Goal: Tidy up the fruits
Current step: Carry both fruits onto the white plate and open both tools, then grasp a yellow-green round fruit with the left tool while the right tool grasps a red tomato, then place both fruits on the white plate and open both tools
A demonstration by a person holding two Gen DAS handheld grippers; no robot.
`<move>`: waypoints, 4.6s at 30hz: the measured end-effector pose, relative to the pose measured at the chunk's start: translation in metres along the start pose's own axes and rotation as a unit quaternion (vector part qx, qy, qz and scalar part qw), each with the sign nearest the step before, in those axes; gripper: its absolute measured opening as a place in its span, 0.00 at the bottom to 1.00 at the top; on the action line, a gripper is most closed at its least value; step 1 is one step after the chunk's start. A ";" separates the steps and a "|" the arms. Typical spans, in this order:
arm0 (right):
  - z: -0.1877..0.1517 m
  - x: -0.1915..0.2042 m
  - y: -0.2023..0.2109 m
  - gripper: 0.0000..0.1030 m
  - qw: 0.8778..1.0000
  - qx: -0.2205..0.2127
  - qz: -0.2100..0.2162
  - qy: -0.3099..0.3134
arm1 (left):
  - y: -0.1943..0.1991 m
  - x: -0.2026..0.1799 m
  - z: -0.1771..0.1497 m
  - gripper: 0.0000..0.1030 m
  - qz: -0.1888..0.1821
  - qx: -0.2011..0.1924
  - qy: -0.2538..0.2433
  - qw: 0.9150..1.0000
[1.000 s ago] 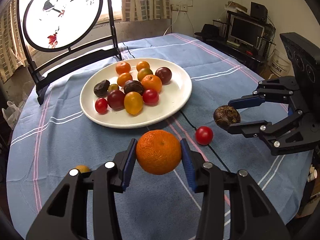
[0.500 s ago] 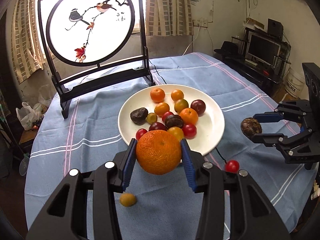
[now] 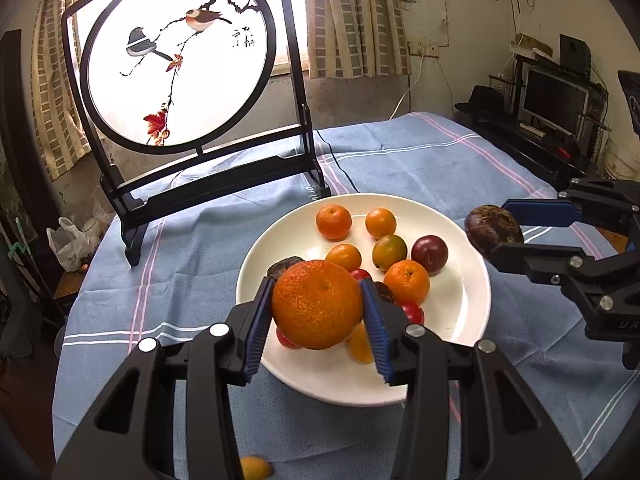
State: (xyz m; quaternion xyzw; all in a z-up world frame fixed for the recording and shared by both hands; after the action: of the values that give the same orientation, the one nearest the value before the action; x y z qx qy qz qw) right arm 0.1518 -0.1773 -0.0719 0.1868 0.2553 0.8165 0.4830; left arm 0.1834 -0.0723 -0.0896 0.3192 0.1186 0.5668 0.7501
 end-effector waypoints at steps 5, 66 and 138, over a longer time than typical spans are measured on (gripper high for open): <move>0.007 0.000 -0.012 0.41 1.000 0.001 0.000 -0.002 | -0.012 0.002 0.006 0.42 0.011 0.002 0.008 1.000; -0.138 0.058 -0.002 0.53 0.990 0.130 -0.006 0.055 | 0.054 0.075 -0.109 0.74 0.019 0.055 0.027 0.998; 0.016 0.001 -0.025 0.30 1.000 0.001 -0.030 0.002 | -0.028 0.018 0.004 0.27 0.029 0.007 0.025 0.999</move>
State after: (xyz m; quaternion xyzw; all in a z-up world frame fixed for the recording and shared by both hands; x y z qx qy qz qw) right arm 0.1769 -0.1624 -0.0742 0.1783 0.2625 0.8019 0.5062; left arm 0.2138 -0.0611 -0.1003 0.3134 0.1315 0.5951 0.7282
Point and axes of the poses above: each gripper's, at about its wrist camera, not at the fingertips, and y roughly against the way its jaws point, x to its left, z to its top, the point moved 10 cm from there along -y, roughly the way its jaws point, and after that the axes turned 4 degrees about z, right-handed, at the moved point
